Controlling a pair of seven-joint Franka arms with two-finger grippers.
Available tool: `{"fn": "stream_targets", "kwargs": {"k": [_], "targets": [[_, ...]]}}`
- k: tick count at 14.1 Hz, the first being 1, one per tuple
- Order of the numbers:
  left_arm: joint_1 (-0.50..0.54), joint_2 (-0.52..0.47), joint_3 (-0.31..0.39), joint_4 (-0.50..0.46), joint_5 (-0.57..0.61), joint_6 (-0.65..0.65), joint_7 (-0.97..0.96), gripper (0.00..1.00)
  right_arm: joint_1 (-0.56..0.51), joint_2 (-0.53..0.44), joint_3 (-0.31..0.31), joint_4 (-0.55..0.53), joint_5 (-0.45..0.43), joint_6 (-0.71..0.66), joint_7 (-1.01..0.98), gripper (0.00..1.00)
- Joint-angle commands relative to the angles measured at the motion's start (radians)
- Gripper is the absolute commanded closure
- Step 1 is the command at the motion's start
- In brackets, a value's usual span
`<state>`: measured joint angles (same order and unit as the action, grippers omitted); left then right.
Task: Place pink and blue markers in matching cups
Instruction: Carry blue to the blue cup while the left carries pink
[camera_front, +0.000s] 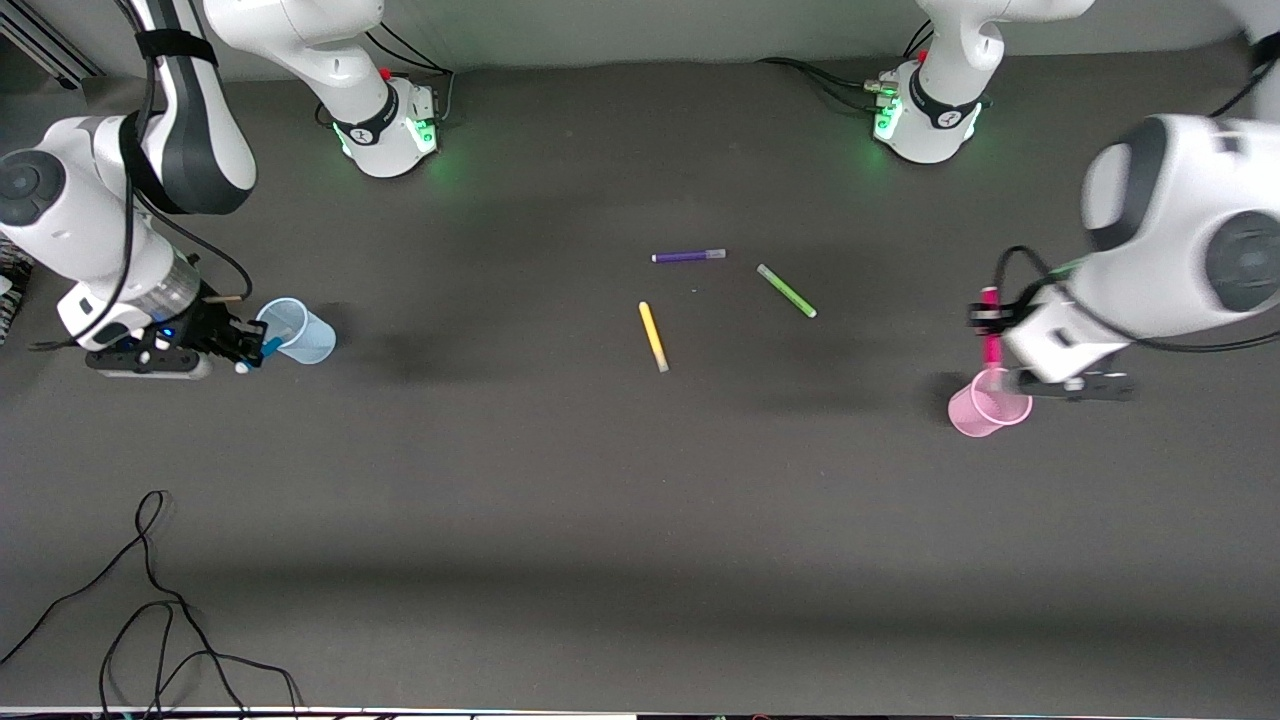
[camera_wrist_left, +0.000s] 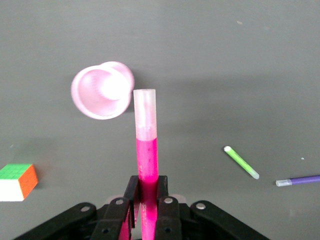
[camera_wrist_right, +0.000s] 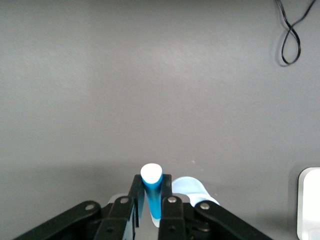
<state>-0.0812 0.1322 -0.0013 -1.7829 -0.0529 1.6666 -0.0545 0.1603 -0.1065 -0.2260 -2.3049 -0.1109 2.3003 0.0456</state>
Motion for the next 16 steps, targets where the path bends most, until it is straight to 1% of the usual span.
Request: {"fn": "stream_targets", "kwargs": {"k": [1,4,6,8,9,11,12,13,14,16], "targets": [[0.069,0.016,-0.008,-0.001,0.022,-0.036,0.001,0.93,0.013,-0.067,-0.044,-0.14,-0.035,0.118,-0.045,1.0],[0.08,0.093,-0.008,0.003,0.085,-0.047,-0.001,0.93,0.013,-0.067,-0.104,-0.182,-0.035,0.148,-0.11,1.0],[0.078,0.142,-0.008,0.037,0.09,-0.062,-0.004,0.93,0.015,-0.065,-0.115,-0.202,-0.035,0.156,-0.112,1.0],[0.08,0.223,-0.008,0.098,0.103,-0.1,-0.002,0.93,0.013,-0.061,-0.118,-0.223,-0.035,0.186,-0.112,1.0],[0.08,0.269,-0.008,0.138,0.113,-0.128,-0.001,0.96,0.013,-0.052,-0.119,-0.225,-0.036,0.198,-0.113,1.0],[0.08,0.375,-0.009,0.23,0.12,-0.189,0.014,0.96,0.013,-0.044,-0.127,-0.225,-0.041,0.2,-0.113,1.0],[0.078,0.42,-0.008,0.265,0.12,-0.212,0.042,0.97,0.013,-0.042,-0.127,-0.223,-0.043,0.2,-0.113,0.81],[0.078,0.456,-0.009,0.293,0.12,-0.228,0.07,0.97,0.011,-0.038,-0.128,-0.223,-0.043,0.206,-0.113,0.17],[0.078,0.475,-0.009,0.304,0.119,-0.238,0.079,0.97,0.011,-0.036,-0.137,-0.222,-0.043,0.209,-0.113,0.0],[0.077,0.495,-0.011,0.304,0.119,-0.243,0.105,0.97,0.011,-0.022,-0.15,-0.217,-0.041,0.205,-0.113,0.0]]}}
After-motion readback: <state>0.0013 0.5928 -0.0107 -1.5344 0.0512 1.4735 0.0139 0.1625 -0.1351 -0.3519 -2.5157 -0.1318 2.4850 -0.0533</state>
